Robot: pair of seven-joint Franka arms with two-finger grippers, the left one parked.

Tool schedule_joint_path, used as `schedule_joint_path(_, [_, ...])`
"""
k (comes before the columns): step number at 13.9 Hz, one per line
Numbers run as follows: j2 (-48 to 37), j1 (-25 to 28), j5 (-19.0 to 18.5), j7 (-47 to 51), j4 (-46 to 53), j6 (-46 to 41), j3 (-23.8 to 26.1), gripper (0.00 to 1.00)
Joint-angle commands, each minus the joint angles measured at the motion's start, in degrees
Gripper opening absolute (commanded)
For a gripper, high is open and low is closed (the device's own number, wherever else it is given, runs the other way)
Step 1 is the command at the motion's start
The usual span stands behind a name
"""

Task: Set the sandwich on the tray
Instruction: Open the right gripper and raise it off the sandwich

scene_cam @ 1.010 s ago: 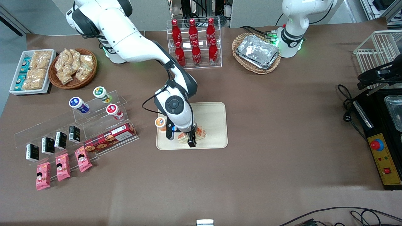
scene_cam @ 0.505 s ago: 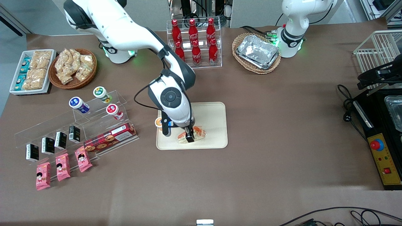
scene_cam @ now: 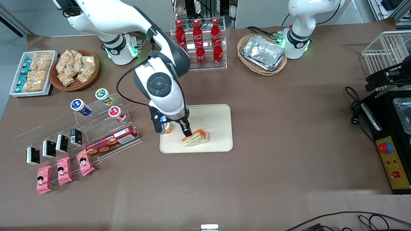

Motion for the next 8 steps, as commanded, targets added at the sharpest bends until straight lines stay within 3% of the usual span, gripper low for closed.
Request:
schedule_joint_path(1, [-2.7,-1.7,1.7,-6.7,-0.6,-1.7,0.7,1.00])
schedule_joint_path(5, [-6.9,-7.6,1.2,-20.4,-0.7,-2.2,6.8,1.00])
schedule_joint_path(8, [-10.9,-11.8,0.9,-34.7,-0.7,-8.4,9.5,1.00])
